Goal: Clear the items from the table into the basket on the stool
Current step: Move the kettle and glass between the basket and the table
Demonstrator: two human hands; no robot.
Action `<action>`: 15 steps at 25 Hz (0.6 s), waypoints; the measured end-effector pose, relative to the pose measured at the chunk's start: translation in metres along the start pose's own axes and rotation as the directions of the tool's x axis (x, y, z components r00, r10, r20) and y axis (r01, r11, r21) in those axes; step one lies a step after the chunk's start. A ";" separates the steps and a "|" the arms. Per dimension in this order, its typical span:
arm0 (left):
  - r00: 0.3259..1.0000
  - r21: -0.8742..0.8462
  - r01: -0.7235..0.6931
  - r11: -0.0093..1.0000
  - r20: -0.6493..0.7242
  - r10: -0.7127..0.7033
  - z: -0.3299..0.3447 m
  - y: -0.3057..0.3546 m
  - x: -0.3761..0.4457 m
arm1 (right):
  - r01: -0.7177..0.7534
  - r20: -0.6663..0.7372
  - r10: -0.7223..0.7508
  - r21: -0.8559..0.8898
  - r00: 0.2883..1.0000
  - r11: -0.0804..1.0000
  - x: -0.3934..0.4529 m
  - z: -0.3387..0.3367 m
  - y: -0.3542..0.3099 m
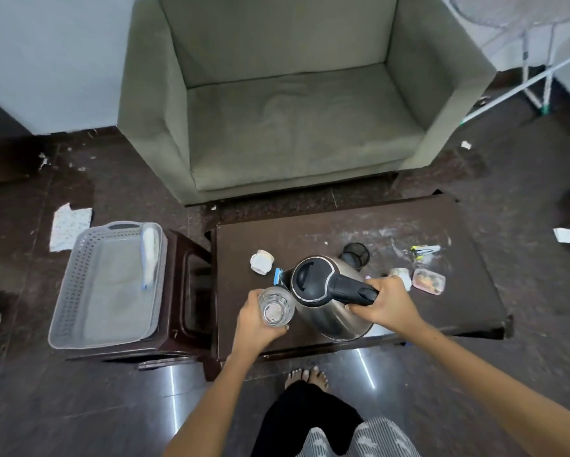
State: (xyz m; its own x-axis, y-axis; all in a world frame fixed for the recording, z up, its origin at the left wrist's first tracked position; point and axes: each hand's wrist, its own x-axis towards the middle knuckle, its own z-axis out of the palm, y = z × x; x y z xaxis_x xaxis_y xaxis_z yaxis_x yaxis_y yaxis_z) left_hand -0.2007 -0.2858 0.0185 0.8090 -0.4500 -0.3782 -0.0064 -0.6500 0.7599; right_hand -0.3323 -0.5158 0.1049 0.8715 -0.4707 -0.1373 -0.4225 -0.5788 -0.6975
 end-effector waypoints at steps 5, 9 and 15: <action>0.994 0.071 -0.015 0.997 0.106 0.007 0.047 -0.017 0.028 | -0.097 -0.022 0.096 -0.026 0.995 0.995 -0.009 0.007 0.048; 0.980 0.119 -0.039 0.992 0.201 0.015 0.095 -0.037 0.051 | -0.114 -0.025 0.112 -0.081 0.993 0.990 -0.011 0.016 0.086; 0.960 0.108 -0.048 0.993 0.279 0.016 0.148 -0.066 0.081 | -0.091 -0.002 0.094 -0.280 0.996 0.956 -0.010 0.024 0.125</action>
State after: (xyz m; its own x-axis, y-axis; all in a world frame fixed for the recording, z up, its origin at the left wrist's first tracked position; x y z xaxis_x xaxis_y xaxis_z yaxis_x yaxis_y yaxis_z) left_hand -0.2220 -0.3703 -0.1403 0.6128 -0.6131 -0.4986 -0.1086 -0.6903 0.7153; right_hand -0.3874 -0.5677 0.0025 0.8273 -0.5244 -0.2012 -0.5528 -0.6967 -0.4572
